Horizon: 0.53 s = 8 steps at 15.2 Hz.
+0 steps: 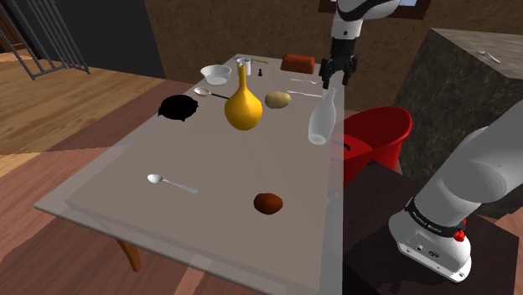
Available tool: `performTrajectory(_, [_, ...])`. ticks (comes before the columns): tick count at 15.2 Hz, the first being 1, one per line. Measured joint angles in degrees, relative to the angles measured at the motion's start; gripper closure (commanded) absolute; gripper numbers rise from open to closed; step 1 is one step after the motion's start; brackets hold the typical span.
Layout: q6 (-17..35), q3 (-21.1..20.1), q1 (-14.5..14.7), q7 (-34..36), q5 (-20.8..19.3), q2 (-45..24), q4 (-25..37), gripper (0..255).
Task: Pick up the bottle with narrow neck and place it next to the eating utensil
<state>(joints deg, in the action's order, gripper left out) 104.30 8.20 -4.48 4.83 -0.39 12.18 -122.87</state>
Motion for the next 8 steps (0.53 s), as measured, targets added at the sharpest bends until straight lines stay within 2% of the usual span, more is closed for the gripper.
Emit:
performTrajectory(3, [1.54,0.72,-0.48,-0.55,-0.21,-5.51,3.49,0])
performTrajectory(8, [5.29,0.90,-0.61,-0.68,-0.21,-7.32,1.41,0])
